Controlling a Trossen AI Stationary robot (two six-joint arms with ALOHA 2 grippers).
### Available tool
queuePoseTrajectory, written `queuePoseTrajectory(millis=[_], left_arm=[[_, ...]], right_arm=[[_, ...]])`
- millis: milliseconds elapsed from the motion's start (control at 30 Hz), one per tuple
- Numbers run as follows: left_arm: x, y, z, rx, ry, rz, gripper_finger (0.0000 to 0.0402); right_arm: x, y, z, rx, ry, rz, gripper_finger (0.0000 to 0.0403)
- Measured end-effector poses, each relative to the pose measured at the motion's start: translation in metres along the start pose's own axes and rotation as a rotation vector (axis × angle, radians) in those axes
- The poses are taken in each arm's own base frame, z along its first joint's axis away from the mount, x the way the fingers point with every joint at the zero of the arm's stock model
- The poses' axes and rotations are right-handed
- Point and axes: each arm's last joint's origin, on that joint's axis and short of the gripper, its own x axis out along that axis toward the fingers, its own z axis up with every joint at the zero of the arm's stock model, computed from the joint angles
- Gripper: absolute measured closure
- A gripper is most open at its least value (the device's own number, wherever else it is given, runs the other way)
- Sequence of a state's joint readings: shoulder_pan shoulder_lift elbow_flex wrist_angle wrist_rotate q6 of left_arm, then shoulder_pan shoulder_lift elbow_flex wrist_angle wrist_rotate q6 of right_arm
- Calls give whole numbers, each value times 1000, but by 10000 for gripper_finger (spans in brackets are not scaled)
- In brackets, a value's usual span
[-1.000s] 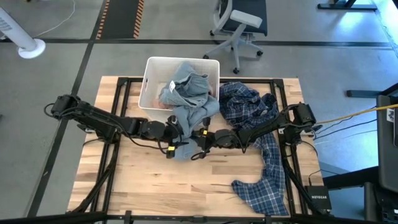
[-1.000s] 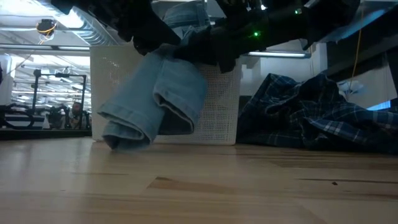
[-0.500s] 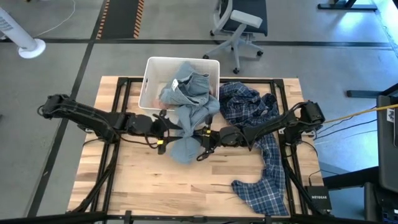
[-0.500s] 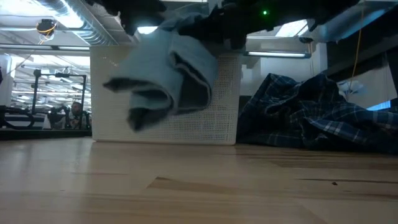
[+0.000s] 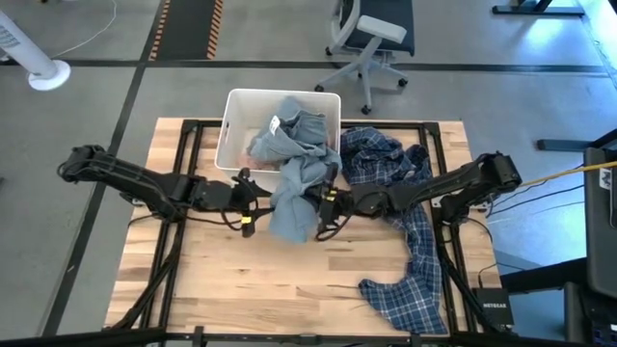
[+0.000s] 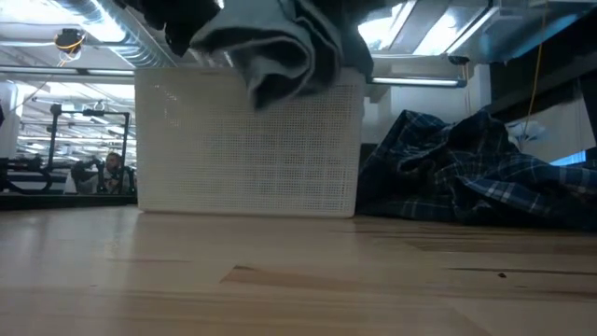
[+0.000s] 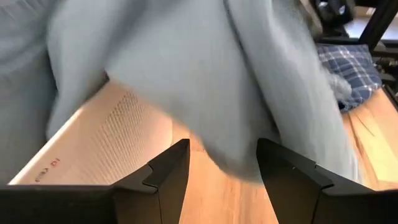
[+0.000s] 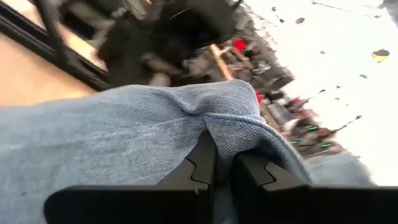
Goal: Sort clothes
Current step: Put the blue jeans into the white bin
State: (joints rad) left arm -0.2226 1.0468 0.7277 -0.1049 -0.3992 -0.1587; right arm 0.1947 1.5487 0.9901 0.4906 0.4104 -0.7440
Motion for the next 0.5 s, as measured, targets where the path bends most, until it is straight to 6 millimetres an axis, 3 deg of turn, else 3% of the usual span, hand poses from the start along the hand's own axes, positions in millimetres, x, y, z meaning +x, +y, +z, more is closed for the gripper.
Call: queuePoseTrajectory(millis=[200,500], left_arm=[[0,0,1,-2,-7,-1,219],[0,0,1,5,-7,-3,219]], right_arm=[[11,-47,20,-216,105,-131,365],[32,-129,1,-207,192,-165,364]])
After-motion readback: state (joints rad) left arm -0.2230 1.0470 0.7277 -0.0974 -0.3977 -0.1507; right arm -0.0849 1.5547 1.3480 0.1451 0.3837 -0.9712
